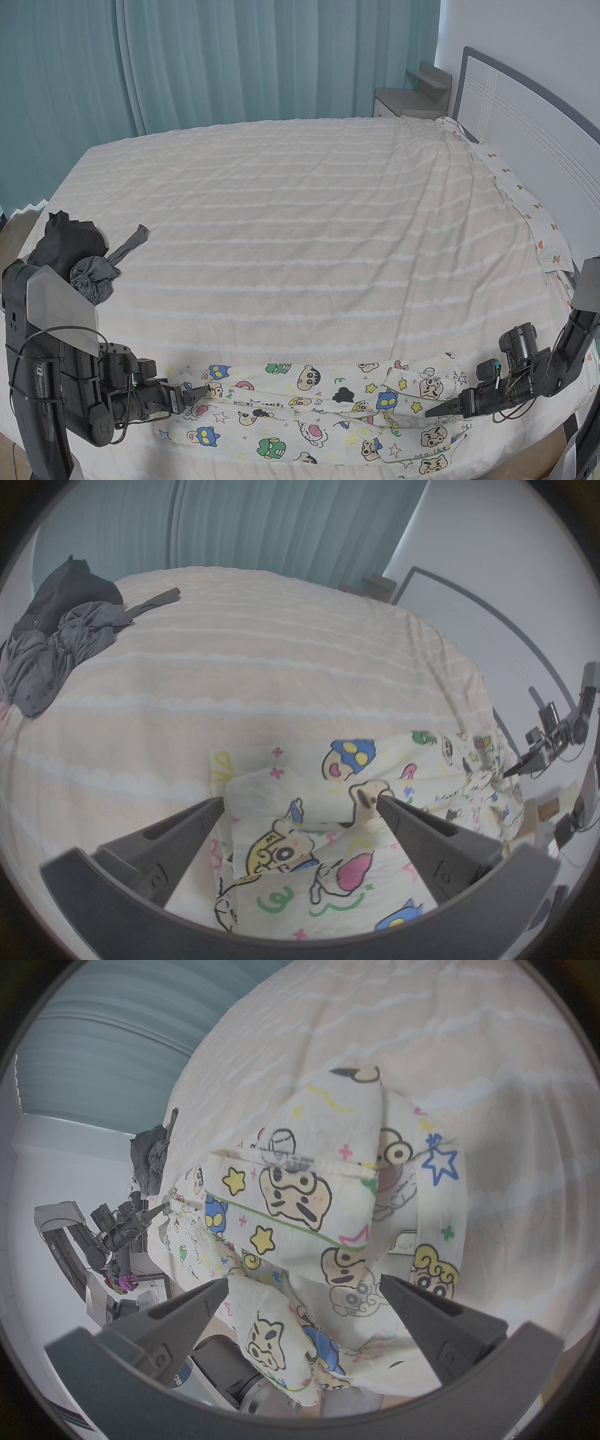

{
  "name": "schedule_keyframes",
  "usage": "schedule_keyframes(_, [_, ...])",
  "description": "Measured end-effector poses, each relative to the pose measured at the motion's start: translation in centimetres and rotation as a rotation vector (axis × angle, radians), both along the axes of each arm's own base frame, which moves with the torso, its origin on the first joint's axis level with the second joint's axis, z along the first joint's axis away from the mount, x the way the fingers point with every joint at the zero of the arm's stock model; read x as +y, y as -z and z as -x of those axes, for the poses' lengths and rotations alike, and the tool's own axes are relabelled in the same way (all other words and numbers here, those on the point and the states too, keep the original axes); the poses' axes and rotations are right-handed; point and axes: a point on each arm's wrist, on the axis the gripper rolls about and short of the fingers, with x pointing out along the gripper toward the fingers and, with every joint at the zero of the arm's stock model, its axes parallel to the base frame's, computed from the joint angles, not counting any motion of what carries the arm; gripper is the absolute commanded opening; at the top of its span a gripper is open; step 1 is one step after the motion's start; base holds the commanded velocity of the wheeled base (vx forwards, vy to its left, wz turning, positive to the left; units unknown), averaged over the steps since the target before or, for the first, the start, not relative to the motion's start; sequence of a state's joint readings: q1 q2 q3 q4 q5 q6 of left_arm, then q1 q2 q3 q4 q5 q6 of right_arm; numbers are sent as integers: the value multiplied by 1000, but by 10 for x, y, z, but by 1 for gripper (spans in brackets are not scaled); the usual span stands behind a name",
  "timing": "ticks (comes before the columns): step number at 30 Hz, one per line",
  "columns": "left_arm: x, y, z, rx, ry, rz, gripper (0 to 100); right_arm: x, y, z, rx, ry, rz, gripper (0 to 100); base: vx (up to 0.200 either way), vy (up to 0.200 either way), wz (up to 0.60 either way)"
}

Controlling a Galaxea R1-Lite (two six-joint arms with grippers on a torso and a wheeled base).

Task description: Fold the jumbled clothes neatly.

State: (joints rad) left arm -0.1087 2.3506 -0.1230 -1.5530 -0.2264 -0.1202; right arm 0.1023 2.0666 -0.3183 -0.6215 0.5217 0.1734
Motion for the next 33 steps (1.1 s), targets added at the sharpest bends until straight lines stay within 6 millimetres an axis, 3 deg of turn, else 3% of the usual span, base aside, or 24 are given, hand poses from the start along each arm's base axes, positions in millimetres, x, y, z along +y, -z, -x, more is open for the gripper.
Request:
schedule_keyframes(9, [15,-32,2,-68,-110,132,100,-15,-27,4,-108,79,16,100,0,0,0])
schedule_keyframes(20, [32,-56,23,49,-265,550,100,-19,-60,3,-267,97,10,100,0,0,0])
schedule_keyframes(26, [33,-64,27,187,-193,812,100,-5,-61,-11,-298,33,9,100,0,0,0])
schedule_keyframes(33, [44,-65,31,291,-58,951,100,7,-54,-36,-357,-71,78,100,0,0,0])
